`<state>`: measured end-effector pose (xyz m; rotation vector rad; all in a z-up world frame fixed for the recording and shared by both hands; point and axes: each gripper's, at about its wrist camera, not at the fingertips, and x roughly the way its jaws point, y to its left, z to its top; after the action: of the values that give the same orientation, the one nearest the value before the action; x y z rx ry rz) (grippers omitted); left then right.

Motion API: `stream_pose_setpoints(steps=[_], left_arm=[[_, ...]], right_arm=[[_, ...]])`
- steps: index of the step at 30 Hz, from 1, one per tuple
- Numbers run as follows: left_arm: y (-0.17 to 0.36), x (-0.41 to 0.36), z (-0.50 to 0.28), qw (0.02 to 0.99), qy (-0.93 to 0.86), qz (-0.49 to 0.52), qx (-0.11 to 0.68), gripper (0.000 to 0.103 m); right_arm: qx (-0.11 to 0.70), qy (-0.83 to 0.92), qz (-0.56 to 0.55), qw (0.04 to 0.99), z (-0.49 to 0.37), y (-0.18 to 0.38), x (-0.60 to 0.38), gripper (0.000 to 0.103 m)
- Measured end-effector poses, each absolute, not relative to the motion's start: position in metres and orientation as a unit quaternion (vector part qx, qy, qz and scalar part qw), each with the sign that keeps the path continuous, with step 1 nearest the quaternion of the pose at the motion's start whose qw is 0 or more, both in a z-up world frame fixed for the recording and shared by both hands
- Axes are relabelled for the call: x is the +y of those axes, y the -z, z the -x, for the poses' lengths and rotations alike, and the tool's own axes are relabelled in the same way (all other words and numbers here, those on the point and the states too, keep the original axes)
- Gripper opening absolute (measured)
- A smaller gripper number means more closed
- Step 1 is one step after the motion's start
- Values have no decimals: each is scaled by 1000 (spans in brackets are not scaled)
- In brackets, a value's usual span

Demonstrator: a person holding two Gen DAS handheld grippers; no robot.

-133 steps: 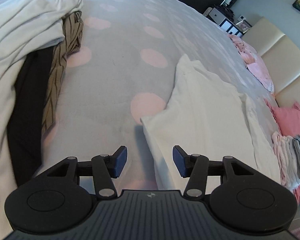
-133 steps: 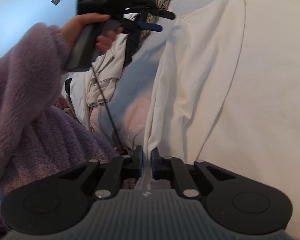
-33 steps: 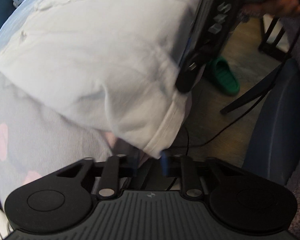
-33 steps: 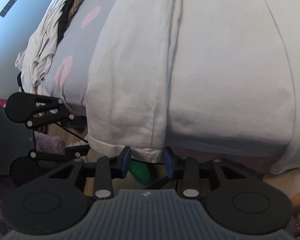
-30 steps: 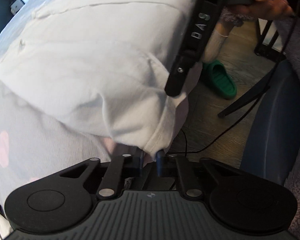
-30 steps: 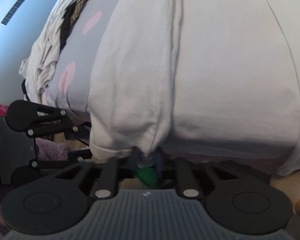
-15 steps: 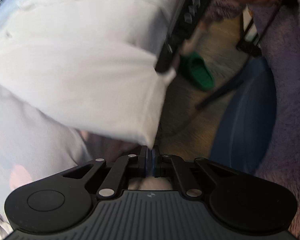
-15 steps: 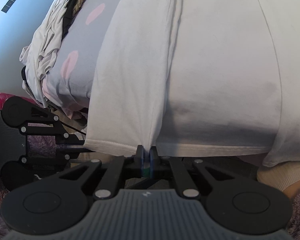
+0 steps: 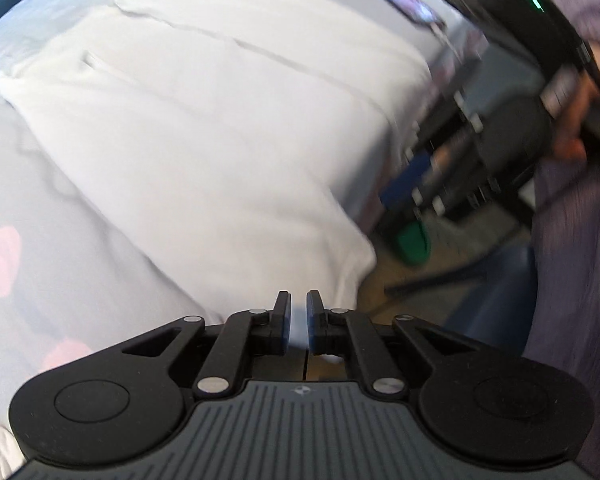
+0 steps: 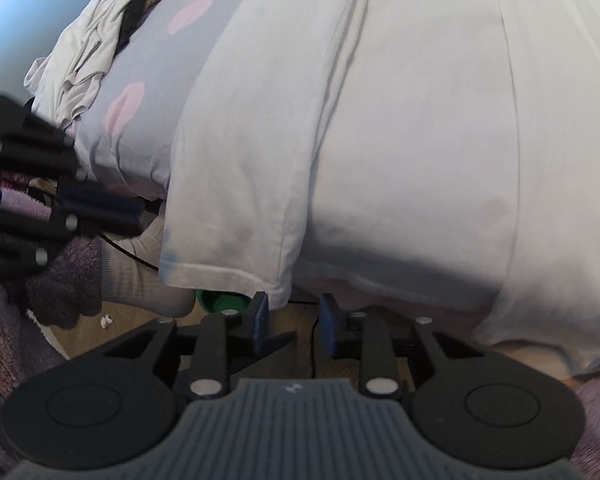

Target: Fold clothes

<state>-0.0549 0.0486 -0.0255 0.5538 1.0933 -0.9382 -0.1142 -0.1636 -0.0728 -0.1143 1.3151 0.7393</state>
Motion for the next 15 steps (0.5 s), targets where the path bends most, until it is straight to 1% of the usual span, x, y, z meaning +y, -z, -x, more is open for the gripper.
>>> stream_pose_setpoints(steps=[4,8,15], left_arm=[[14,36,32,732,422,-237,479,10],[9,16,11,736,428,-243,466,11],[19,-25,11,721,452,-258,458,13]], right_arm=[[577,-345,83,736,111,61,-169,37],[556,-366,129,735,109,52,-186,37],[542,-379,193,725,90,44,-250,37]])
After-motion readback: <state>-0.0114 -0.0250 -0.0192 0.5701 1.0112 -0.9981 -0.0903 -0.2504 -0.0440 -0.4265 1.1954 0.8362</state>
